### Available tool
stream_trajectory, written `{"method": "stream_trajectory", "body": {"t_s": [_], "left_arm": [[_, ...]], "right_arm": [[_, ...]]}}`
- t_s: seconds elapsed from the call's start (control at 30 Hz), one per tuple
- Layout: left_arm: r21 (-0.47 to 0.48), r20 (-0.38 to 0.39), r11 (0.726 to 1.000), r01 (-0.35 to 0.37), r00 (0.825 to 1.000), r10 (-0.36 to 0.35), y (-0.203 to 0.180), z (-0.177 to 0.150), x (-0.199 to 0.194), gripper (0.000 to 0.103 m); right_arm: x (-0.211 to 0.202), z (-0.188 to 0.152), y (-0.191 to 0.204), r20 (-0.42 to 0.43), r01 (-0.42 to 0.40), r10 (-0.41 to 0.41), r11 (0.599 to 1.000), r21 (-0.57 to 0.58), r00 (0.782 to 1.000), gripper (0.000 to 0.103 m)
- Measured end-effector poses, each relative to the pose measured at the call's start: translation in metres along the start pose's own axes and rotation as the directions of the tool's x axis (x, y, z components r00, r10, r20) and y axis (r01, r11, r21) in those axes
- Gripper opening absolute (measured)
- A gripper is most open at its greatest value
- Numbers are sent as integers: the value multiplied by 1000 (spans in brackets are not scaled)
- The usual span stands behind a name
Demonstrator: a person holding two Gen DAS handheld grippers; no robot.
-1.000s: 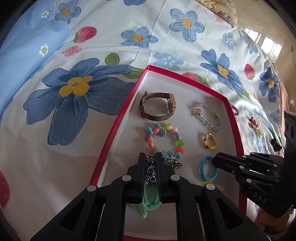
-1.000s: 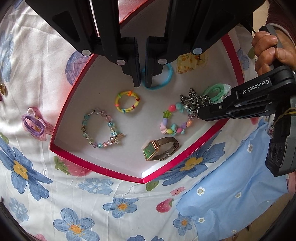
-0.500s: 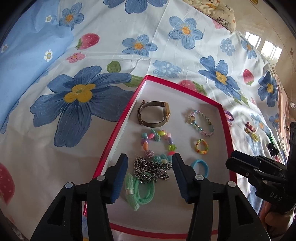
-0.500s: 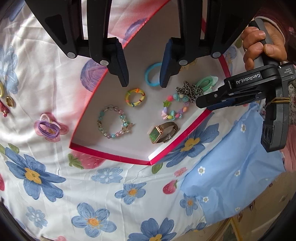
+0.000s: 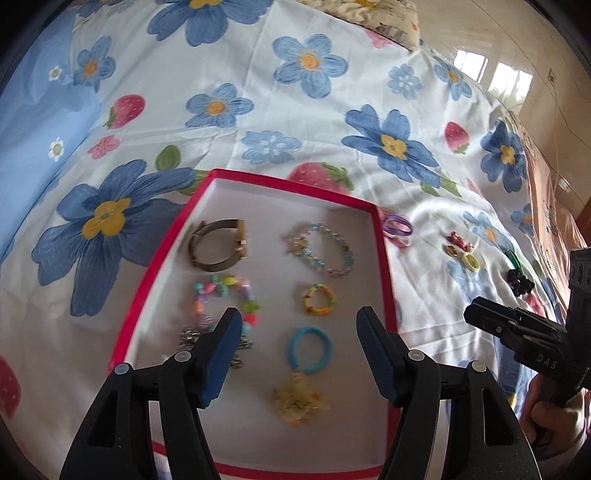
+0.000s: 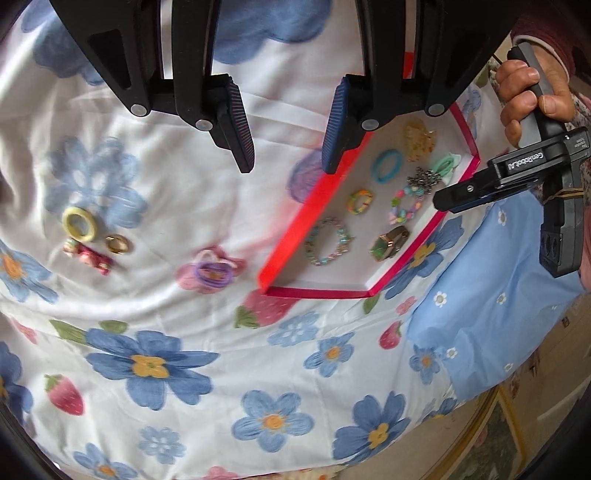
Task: Organize jewelry
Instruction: 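Open both tools to drop the chain and hair tie into the box, then grasp the purple hair tie with the left tool while the right tool grasps the pink bow clip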
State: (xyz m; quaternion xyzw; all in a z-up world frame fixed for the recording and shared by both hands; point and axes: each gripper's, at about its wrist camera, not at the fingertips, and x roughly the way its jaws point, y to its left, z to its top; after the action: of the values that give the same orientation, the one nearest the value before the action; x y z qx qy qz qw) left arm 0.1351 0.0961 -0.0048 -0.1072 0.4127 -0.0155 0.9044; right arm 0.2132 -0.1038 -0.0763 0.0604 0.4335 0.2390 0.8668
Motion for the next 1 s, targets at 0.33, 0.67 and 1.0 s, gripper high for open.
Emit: {"method": "stream_trajectory", "body": {"t_s": [0.33,0.67,1.0], "left_arm": [[95,-31,995,34,999,-32,-49,18,25,65],[161,-63,985,61,997,-52,-92,42,65,65],[237,-85,971,42,996,-22,-127,73,117,65]], "right_arm": [[-25,2,-60,27,59,-61,996,65,998,40],[-29,18,-102,25,114,-116,991,76,993,40],[-10,45,-137,-1,165,-165,985,42,986,40]]}}
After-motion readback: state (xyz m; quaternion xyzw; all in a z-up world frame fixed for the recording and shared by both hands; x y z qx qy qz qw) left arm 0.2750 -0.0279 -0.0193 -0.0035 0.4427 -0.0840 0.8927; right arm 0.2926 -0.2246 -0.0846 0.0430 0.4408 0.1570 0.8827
